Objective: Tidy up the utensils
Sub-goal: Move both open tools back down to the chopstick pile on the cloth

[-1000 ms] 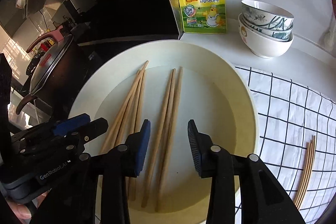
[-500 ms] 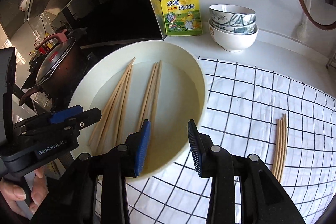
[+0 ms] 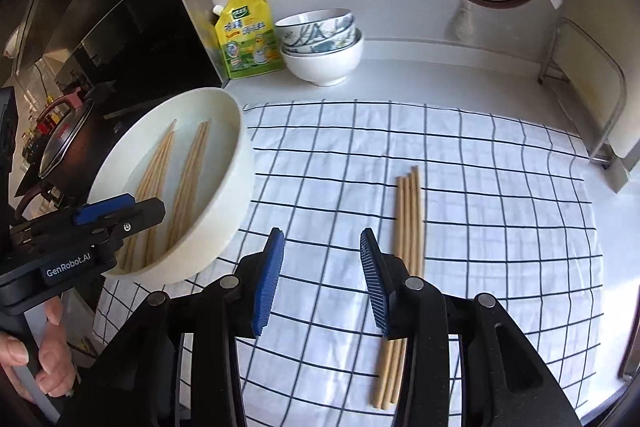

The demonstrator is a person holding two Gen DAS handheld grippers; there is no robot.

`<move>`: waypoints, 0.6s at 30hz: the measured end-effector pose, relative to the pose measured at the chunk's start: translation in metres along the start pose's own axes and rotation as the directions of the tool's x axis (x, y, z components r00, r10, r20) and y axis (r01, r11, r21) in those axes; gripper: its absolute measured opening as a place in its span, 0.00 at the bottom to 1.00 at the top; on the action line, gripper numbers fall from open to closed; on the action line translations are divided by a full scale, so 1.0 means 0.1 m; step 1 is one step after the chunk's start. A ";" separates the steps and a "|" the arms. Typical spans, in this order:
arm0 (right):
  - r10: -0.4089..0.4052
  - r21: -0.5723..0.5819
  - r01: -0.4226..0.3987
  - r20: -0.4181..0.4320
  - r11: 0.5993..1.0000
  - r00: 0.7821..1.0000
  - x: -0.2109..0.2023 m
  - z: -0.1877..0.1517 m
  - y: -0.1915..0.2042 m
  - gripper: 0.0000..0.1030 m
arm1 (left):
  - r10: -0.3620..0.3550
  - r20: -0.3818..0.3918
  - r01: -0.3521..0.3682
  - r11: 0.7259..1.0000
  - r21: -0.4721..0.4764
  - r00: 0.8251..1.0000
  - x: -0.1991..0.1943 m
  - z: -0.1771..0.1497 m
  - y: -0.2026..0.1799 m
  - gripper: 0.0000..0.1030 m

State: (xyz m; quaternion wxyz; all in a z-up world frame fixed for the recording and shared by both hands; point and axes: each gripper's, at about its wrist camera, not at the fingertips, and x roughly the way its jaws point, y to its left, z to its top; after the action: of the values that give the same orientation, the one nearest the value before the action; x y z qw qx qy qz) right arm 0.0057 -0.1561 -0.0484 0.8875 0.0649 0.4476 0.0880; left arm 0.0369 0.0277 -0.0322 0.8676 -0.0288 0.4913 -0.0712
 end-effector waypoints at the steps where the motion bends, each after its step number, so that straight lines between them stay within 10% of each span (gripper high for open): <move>1: -0.009 0.013 0.009 0.002 1.000 1.000 -0.03 -0.03 -0.08 0.37 | -0.006 -0.004 0.006 1.000 0.015 1.000 0.01 -0.01 -0.08 0.46; 10: -0.062 0.095 0.061 0.007 0.994 0.998 -0.19 -0.23 -0.60 0.38 | -0.035 -0.047 0.040 0.994 0.098 0.998 0.15 -0.13 -0.62 0.47; 14: -0.051 0.107 0.050 0.004 0.993 0.999 -0.21 -0.30 -0.73 0.39 | -0.032 -0.044 0.037 0.993 0.115 0.999 0.20 -0.19 -0.77 0.72; 18: -0.056 0.101 0.056 -0.007 0.993 0.998 -0.17 -0.38 -0.78 0.39 | -0.029 -0.051 0.035 0.992 0.125 0.998 0.26 -0.25 -0.89 0.73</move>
State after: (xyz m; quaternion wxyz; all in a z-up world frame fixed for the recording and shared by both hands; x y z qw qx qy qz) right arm -0.0271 -0.2348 -0.0727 0.8841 0.0972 0.4552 0.0405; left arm 0.0204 -0.0635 -0.0564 0.8540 0.0196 0.5066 -0.1166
